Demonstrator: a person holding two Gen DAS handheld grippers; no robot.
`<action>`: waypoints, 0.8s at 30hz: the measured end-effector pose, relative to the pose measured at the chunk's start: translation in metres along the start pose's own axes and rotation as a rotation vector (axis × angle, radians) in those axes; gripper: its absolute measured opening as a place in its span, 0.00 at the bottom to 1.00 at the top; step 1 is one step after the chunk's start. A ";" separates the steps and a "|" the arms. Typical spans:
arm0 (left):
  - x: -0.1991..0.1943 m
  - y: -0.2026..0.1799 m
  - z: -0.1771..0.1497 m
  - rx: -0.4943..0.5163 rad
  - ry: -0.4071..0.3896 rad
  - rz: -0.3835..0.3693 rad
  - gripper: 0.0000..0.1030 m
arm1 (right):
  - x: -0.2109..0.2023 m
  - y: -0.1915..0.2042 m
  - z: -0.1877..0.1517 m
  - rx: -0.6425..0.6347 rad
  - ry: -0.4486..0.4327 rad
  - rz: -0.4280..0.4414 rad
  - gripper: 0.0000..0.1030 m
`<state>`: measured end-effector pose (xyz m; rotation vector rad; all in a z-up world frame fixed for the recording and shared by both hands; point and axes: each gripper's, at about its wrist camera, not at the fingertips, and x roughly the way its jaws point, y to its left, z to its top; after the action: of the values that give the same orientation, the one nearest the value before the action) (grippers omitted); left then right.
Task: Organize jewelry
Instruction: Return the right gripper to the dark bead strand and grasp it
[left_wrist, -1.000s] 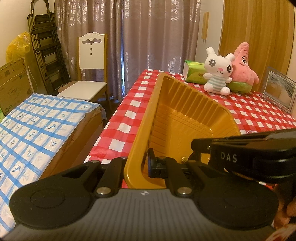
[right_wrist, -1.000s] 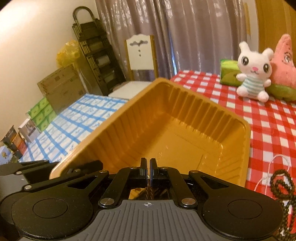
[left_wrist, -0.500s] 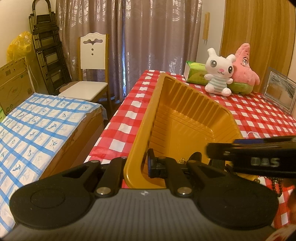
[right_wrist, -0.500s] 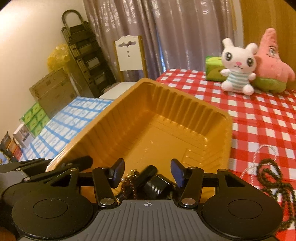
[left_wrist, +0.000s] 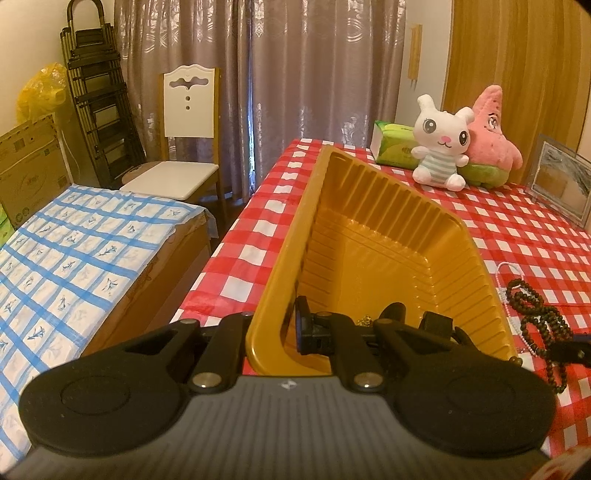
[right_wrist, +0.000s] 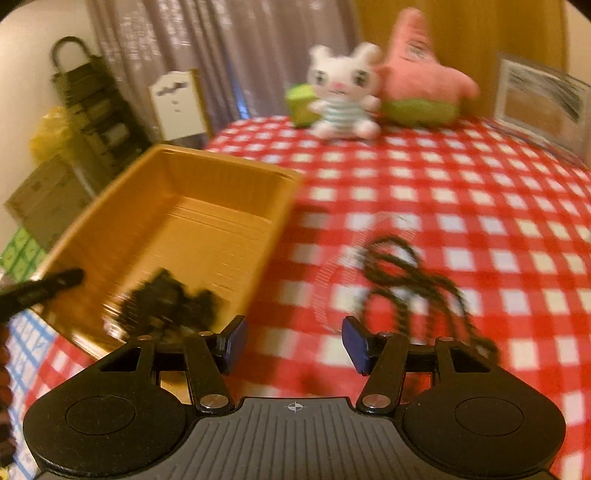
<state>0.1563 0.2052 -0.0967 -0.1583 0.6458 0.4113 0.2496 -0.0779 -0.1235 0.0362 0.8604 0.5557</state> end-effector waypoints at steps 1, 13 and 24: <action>0.000 0.000 0.000 0.001 0.000 0.002 0.08 | -0.002 -0.009 -0.003 0.012 0.007 -0.018 0.55; 0.002 -0.010 0.001 0.000 -0.012 0.051 0.10 | -0.002 -0.063 0.008 0.043 -0.016 -0.093 0.55; 0.005 -0.013 0.002 -0.025 -0.006 0.095 0.12 | 0.039 -0.076 0.039 0.013 -0.016 -0.053 0.29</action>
<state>0.1667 0.1952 -0.0984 -0.1501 0.6446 0.5113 0.3322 -0.1174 -0.1447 0.0291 0.8467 0.4995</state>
